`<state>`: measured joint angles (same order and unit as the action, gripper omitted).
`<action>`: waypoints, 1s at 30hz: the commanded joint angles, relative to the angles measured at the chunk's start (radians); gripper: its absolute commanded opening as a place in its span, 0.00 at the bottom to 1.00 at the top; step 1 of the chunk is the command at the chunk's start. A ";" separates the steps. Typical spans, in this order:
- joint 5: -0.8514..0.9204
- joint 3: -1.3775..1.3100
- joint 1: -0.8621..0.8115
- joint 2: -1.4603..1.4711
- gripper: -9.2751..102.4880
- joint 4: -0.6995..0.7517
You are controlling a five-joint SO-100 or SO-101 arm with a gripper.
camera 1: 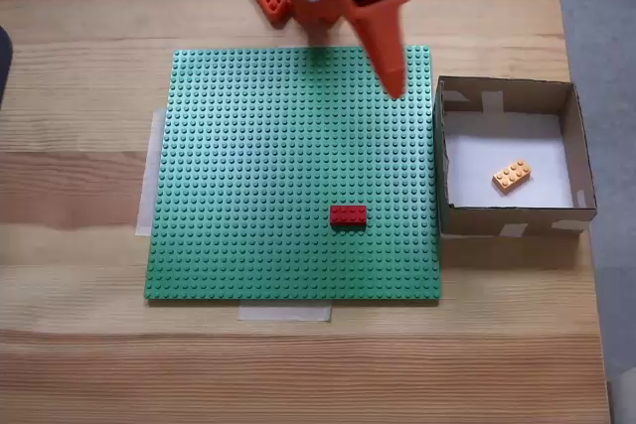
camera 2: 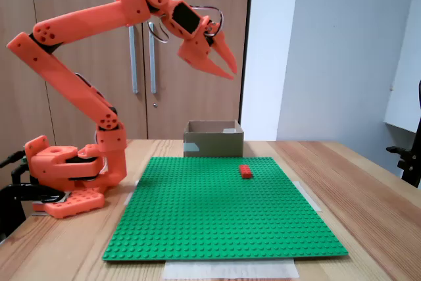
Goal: Pick the yellow lego block and put it in the box.
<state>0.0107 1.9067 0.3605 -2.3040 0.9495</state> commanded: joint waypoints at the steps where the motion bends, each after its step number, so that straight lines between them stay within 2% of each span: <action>1: -0.012 -0.009 -0.101 -0.040 0.08 -0.021; 11: 0.005 0.153 -0.261 -0.229 0.07 -0.117; 30: 0.002 0.687 -0.319 -0.606 0.07 -0.264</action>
<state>0.0077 2.5587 0.0522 -2.8731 0.7056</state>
